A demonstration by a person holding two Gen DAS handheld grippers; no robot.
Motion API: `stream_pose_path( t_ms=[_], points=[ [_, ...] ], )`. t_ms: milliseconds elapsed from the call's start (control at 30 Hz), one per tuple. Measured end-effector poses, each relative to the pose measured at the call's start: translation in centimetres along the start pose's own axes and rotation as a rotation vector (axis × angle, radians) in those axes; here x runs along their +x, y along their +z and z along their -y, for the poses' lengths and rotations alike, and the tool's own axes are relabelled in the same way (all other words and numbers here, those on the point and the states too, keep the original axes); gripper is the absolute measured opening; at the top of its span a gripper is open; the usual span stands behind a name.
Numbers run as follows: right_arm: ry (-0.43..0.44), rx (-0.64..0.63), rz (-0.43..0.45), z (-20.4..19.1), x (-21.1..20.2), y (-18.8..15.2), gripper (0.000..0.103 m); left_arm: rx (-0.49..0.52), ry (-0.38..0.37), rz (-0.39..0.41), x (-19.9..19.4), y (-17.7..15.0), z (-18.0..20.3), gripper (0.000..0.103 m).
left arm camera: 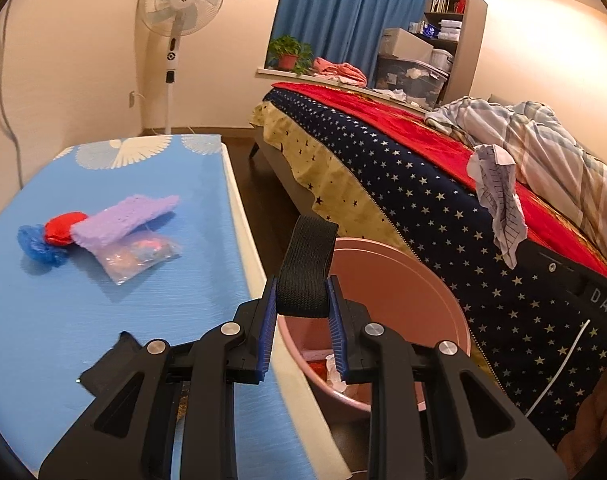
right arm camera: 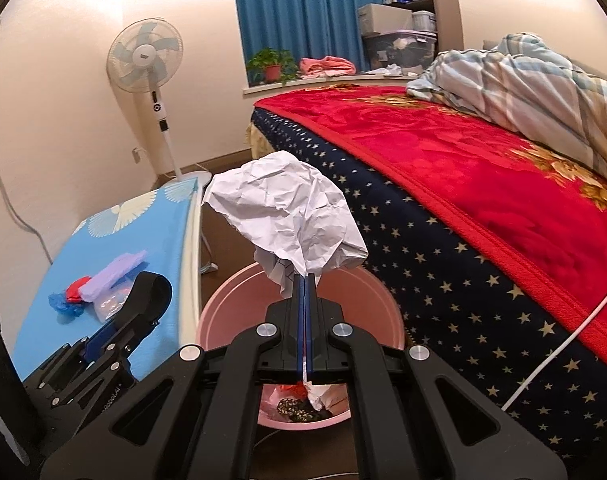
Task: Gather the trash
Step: 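Carry the crumpled paper and black strap toward the pink bin, then open both tools over the pink bin to drop paper and strap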
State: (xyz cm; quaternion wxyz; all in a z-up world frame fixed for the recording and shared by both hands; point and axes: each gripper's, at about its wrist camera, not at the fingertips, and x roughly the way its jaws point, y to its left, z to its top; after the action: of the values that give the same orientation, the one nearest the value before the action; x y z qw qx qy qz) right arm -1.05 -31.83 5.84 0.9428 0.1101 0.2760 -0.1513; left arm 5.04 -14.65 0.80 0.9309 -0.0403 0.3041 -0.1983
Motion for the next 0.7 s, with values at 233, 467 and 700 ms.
stream_pose_path(
  t_ms=[233,467,700],
  points=[
    [-0.016,0.022,-0.017,1.0,1.0,-0.2,0.0,0.015,-0.018,-0.013,1.5,0.0,1.2,0.024],
    [-0.016,0.023,-0.028,0.9,1.6,-0.4,0.0,0.017,-0.029,-0.022,2.2,-0.1,1.8,0.024],
    [-0.018,0.034,-0.029,1.2,1.6,-0.4,0.0,0.019,-0.042,-0.023,2.4,-0.1,2.4,0.024]
  ],
)
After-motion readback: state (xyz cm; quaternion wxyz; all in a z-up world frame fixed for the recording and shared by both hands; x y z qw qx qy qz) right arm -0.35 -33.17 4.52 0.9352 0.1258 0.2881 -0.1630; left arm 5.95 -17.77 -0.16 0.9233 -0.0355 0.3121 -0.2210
